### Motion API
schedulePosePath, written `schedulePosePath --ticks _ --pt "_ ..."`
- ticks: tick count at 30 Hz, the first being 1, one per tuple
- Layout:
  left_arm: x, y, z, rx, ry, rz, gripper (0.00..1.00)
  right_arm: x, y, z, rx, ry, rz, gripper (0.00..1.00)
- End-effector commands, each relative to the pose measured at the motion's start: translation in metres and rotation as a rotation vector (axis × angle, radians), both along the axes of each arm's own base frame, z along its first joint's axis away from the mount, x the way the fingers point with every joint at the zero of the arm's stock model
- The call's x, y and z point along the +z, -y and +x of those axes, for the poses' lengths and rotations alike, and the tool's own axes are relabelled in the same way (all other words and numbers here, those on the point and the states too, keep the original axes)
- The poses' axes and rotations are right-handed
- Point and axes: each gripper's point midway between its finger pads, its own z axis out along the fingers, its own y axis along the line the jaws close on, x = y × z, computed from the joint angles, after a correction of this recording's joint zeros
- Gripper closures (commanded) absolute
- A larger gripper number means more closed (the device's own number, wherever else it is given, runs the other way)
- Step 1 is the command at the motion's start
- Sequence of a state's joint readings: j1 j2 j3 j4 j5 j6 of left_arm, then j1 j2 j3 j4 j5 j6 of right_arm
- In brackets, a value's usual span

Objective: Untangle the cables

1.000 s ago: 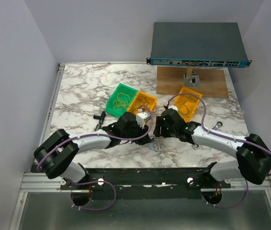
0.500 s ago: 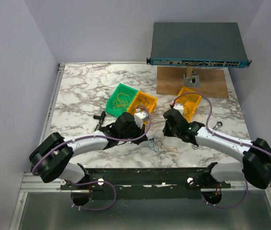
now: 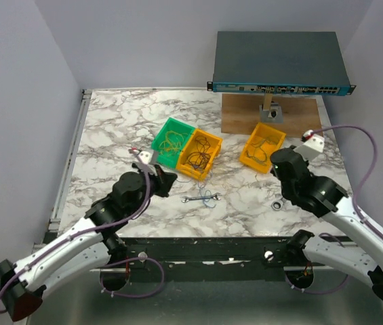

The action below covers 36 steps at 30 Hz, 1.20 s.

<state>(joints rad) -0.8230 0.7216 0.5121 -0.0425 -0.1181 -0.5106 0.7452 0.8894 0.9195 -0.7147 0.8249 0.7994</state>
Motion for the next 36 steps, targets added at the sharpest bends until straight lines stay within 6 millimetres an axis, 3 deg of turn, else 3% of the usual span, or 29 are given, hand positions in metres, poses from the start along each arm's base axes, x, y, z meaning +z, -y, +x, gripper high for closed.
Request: schedulePosePath --ticks 1,4,8,11,17,20,24,25,28,31,36 --pt "0.007 -0.071 0.003 0.323 -0.053 -0.045 1.00 0.031 0.065 -0.022 -0.253 0.116 -0.053 0.99" --pt "0.032 -0.099 -0.003 0.402 -0.012 -0.101 1.00 0.039 0.064 -0.026 -0.217 0.138 -0.018 0.99" --pt "0.073 -0.112 -0.011 0.386 0.082 -0.104 1.00 0.043 0.052 -0.025 -0.136 0.145 0.027 0.99" --pt "0.091 -0.147 -0.012 0.522 0.096 -0.022 1.00 0.048 0.069 -0.030 -0.230 0.165 0.013 0.99" --pt "0.125 -0.213 -0.026 0.757 0.194 0.057 1.00 0.062 0.118 -0.059 -0.457 0.244 0.039 0.99" --pt "0.132 -0.236 -0.031 0.850 0.214 0.096 1.00 0.069 0.130 -0.068 -0.494 0.290 0.067 0.99" --pt "0.141 -0.250 -0.037 0.893 0.251 0.116 1.00 0.079 0.134 -0.072 -0.490 0.318 0.098 0.99" --pt "0.144 -0.245 -0.036 0.861 0.270 0.111 1.00 0.080 0.126 -0.067 -0.422 0.290 0.052 0.99" --pt "0.154 -0.226 -0.033 0.756 0.315 0.080 1.00 0.084 0.073 -0.044 -0.116 0.280 0.075 0.99" --pt "0.171 -0.208 -0.029 0.654 0.354 0.106 1.00 0.095 0.021 -0.033 0.158 0.300 0.116 0.99" --pt "0.217 -0.200 -0.032 0.574 0.396 0.147 1.00 0.111 -0.070 -0.024 0.567 0.247 0.150 0.99"
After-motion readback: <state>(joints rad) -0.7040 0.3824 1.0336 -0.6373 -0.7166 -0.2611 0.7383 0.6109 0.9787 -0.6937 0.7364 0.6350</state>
